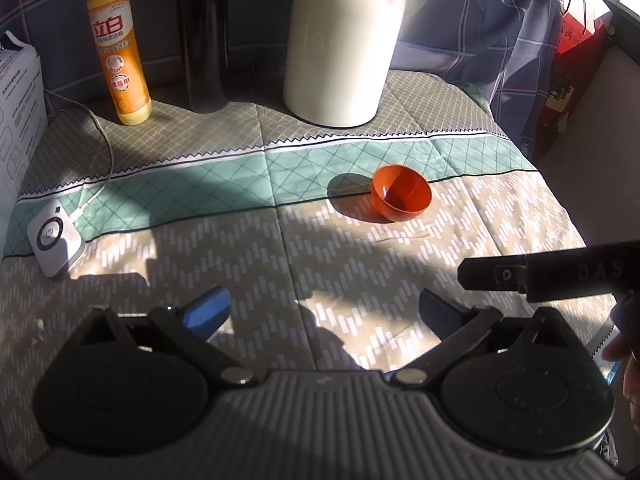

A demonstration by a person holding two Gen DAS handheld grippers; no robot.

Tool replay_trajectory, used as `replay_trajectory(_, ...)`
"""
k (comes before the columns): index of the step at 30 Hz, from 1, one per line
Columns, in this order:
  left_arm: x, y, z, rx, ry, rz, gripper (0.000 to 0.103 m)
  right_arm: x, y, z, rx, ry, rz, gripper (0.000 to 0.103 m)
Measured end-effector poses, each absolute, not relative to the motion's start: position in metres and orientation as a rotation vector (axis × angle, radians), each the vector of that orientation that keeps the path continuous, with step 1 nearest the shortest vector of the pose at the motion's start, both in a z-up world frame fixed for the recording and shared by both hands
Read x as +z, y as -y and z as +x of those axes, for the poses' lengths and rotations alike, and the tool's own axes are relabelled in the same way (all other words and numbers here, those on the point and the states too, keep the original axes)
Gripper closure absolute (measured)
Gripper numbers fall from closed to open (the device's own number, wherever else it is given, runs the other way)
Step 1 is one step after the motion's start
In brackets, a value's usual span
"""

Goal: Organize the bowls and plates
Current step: 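Close the left gripper on the orange bowl rim while the right gripper grips it too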

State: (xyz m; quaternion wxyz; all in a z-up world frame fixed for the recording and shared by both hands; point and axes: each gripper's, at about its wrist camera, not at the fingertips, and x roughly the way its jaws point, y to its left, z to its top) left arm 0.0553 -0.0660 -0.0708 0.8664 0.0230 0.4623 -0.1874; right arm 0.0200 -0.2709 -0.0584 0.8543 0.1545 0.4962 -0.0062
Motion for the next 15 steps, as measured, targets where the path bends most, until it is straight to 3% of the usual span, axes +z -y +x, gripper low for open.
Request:
replay_trajectory(10,-0.081,0.102,0.104,-0.406,-0.942,0.087,0.0,-0.067,0.297,0.06,-0.051,-1.001,0.366,0.001)
replay_trajectory(15,-0.083,0.118,0.126,-0.411,-0.939,0.099,0.0,-0.069,0.308,0.086,-0.063,-0.981,0.354,0.012)
